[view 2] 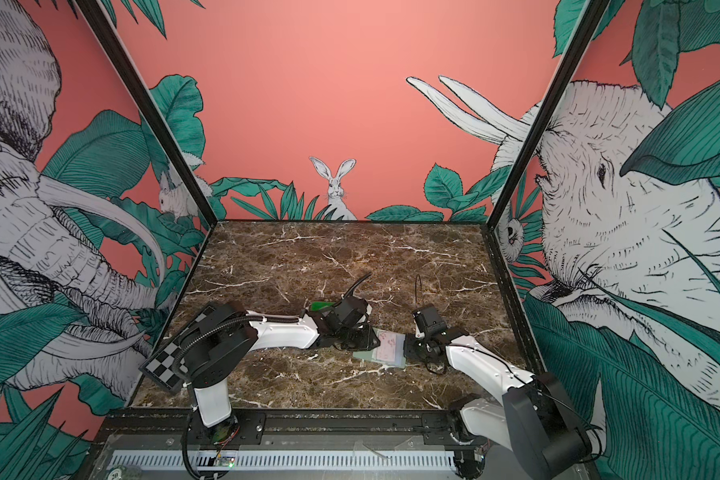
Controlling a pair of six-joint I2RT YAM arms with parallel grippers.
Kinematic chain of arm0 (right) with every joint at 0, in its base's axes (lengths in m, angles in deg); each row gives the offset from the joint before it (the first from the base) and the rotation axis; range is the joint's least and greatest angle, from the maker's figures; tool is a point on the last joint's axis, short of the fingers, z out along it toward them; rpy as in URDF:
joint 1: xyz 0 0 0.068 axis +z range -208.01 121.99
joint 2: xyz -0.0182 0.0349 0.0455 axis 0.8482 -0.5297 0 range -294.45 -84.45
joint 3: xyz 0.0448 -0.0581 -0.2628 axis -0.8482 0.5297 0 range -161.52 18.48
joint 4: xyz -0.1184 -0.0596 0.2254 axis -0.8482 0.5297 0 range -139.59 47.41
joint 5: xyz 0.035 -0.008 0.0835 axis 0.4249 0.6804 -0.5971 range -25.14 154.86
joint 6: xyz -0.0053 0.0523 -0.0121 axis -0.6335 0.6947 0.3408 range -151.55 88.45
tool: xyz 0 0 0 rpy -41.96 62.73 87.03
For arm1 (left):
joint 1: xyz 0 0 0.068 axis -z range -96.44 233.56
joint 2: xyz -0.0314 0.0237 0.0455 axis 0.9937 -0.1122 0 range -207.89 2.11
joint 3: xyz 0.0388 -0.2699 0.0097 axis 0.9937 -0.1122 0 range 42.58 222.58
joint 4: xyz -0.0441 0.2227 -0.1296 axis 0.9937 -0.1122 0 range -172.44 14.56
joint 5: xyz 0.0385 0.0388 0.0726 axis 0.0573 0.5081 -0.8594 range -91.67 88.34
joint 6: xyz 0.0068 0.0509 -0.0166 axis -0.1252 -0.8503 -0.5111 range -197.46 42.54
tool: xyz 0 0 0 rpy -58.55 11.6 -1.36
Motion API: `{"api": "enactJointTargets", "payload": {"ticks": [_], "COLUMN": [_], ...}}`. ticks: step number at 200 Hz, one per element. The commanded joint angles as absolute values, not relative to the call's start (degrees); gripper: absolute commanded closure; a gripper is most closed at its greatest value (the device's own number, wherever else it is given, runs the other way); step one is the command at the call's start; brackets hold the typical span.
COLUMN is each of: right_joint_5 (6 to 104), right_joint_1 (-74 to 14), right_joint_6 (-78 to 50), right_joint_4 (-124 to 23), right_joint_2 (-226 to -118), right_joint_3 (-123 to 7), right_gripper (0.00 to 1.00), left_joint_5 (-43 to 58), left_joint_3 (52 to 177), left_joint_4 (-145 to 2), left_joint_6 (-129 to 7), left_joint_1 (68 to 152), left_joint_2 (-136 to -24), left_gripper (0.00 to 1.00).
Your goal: Put the credit cards into the card holder
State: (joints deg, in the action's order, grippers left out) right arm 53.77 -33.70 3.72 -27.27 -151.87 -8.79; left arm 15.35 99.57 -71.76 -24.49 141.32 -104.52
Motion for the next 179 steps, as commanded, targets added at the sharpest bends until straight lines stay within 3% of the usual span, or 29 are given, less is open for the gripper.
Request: {"api": "enactJointTargets", "payload": {"ticks": [1,179], "right_joint_5": [54.45,61.96], "right_joint_1": [-33.76,-27.15], "right_joint_6": [2.39,1.76], "right_joint_4": [-28.13,-24.66], "right_joint_2": [-153.08,-162.14], "right_joint_3": [-9.57,-12.64], "right_gripper": [0.79,0.89], "left_joint_5": [15.85,18.90], "left_joint_3": [100.19,103.26], "left_joint_4": [-70.66,-72.31], "left_joint_6": [-23.84,-25.45], "left_joint_1": [140.96,140.33], "left_joint_2": [-105.05,-106.26], "left_gripper": [0.71,0.70]}}
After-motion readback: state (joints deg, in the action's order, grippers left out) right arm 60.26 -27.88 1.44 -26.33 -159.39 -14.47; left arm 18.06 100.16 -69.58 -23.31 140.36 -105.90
